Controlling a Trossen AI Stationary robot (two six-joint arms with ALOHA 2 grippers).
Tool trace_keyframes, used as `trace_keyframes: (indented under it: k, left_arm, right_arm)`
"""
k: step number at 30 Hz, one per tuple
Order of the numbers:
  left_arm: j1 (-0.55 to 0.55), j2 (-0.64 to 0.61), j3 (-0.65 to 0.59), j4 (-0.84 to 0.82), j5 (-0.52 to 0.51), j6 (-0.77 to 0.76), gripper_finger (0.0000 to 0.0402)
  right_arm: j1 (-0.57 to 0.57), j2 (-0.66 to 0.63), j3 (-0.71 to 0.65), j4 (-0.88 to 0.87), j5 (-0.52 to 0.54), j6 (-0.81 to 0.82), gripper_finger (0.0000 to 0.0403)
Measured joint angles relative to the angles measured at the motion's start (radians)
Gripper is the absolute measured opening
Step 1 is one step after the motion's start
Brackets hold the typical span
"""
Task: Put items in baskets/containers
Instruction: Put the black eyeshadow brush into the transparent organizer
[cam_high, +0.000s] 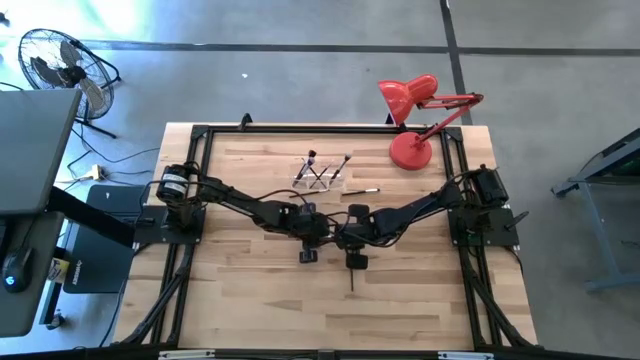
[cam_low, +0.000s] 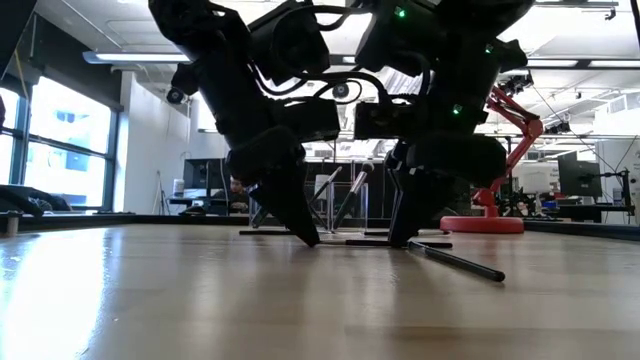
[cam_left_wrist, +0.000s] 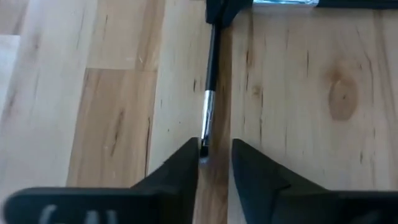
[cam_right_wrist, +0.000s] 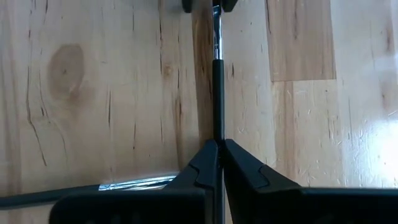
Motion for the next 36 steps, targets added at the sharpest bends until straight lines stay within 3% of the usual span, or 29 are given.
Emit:
trace_keyframes:
  k: [4, 8, 36]
  left_arm:
    - [0.0, 0.0, 0.0, 0.001, -0.028, 0.001, 0.0138]
    - [0.0, 0.0, 0.0, 0.005, -0.059, 0.002, 0.0155]
    - [0.0, 0.022, 0.006, -0.069, -0.054, -0.044, 0.0156]
  right_arm:
    - [0.0, 0.0, 0.0, 0.001, -0.001, 0.005, 0.0007]
    - [0.0, 0.0, 0.0, 0.002, -0.001, 0.015, 0.0011]
    - [0.003, 0.002, -0.001, 0.065, 0.11, 0.071, 0.0001]
